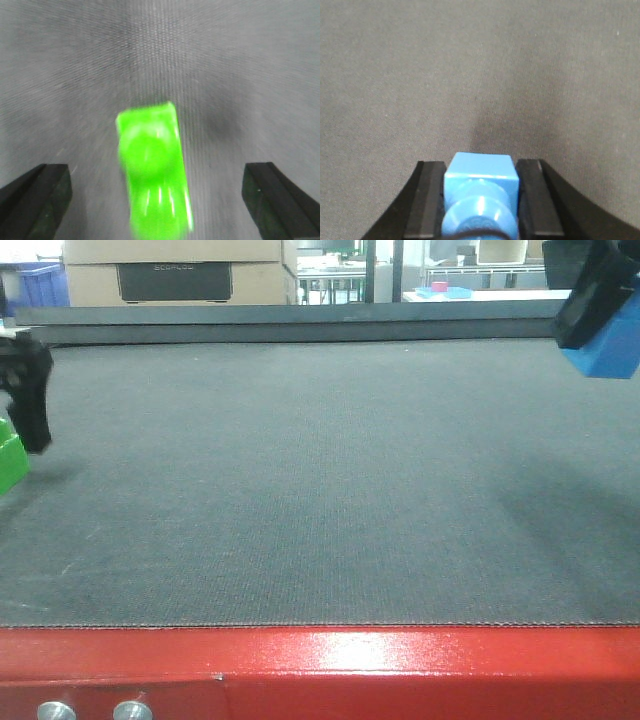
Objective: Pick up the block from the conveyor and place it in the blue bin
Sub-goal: 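Lift the green block with left gripper and blue block with right, then drive the base away from the conveyor holding both blocks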
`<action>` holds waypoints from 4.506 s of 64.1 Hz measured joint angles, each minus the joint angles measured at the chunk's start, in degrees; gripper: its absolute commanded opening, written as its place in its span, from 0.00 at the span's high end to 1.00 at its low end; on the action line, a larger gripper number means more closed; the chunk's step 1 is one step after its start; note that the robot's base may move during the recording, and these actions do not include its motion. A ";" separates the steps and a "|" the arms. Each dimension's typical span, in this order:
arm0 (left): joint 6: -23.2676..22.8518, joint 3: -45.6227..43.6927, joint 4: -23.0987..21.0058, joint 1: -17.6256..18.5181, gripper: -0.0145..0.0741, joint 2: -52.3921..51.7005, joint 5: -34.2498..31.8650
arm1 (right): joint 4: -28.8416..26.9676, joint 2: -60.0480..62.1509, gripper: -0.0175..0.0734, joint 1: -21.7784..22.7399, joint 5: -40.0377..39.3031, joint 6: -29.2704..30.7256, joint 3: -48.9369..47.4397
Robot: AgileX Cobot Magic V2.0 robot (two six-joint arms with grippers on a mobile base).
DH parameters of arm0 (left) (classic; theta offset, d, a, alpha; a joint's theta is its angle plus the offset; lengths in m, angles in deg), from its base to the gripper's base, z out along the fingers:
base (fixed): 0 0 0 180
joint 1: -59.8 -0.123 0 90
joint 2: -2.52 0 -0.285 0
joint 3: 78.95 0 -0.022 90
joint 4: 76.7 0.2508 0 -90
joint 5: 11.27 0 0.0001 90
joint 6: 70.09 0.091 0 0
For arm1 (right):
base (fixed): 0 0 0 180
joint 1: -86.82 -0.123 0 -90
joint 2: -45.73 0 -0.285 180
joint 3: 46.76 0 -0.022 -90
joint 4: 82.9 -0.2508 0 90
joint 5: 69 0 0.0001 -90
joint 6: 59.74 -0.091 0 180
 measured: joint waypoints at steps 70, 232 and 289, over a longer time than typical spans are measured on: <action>0.00 4.72 -0.32 7.87 0.96 -15.78 1.63 | 4.76 1.22 0.98 13.62 -3.08 0.00 6.06; -5.65 12.16 1.48 10.62 0.96 -59.12 -0.19 | 5.21 28.12 0.98 5.41 11.71 3.52 -8.61; -5.65 12.16 1.48 10.62 0.96 -59.14 -0.28 | 5.21 28.16 0.98 5.41 11.71 3.65 -8.61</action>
